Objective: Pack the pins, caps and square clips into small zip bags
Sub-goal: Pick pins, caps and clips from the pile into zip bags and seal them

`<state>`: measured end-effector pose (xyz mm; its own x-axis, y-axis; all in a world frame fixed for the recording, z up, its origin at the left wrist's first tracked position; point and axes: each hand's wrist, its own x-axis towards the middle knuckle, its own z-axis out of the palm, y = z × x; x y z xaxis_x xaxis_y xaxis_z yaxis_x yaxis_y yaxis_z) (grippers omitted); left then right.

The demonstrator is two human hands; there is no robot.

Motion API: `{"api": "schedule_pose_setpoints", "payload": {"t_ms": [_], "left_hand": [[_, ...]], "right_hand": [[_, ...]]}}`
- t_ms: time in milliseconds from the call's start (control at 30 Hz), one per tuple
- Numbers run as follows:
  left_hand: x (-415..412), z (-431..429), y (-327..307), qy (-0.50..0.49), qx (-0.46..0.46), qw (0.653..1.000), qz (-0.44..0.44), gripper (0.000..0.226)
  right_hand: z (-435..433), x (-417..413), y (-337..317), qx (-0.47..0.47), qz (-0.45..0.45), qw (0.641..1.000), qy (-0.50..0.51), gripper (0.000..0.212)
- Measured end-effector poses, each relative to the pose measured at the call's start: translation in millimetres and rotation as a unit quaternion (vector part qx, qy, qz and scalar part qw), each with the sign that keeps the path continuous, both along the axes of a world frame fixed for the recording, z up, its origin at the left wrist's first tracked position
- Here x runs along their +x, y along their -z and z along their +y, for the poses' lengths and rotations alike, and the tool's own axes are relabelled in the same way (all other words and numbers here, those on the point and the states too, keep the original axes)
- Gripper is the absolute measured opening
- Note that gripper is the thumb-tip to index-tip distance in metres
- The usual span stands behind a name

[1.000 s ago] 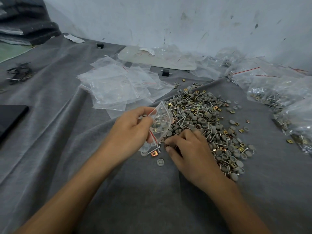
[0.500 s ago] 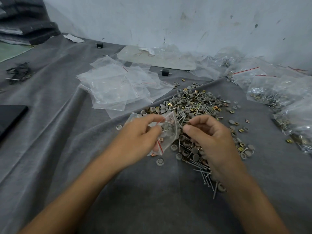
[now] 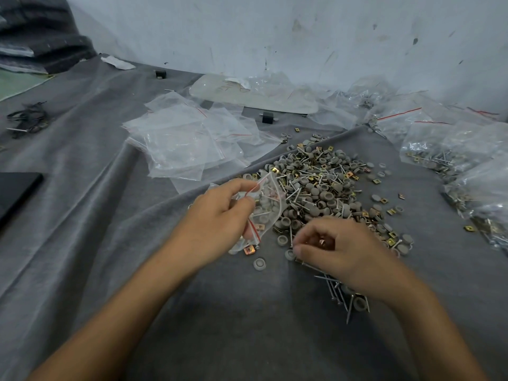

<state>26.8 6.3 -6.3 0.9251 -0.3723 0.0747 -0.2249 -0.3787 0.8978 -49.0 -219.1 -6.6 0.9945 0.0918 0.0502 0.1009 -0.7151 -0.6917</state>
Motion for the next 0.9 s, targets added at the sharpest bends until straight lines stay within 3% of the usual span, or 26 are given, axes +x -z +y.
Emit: {"api": "schedule_pose_setpoints", "payload": {"t_ms": [133,467,900], "left_hand": [[0.2,0.1,0.5,-0.002,-0.003,1.0,0.0,0.026],[2.2,2.1,2.5,0.005,0.004,1.0,-0.001,0.026],[1.1,3.3,1.7,0.007,0.009,1.0,-0.004,0.029]], "right_hand": [[-4.2,-3.7,4.7,-0.154,0.021,0.988,-0.01,0.009],[-0.7,-3.1,7.1,-0.174,0.015,0.985,0.011,0.023],[-3.6,-1.3,7.9,-0.192,0.026,0.981,0.013,0.012]]}}
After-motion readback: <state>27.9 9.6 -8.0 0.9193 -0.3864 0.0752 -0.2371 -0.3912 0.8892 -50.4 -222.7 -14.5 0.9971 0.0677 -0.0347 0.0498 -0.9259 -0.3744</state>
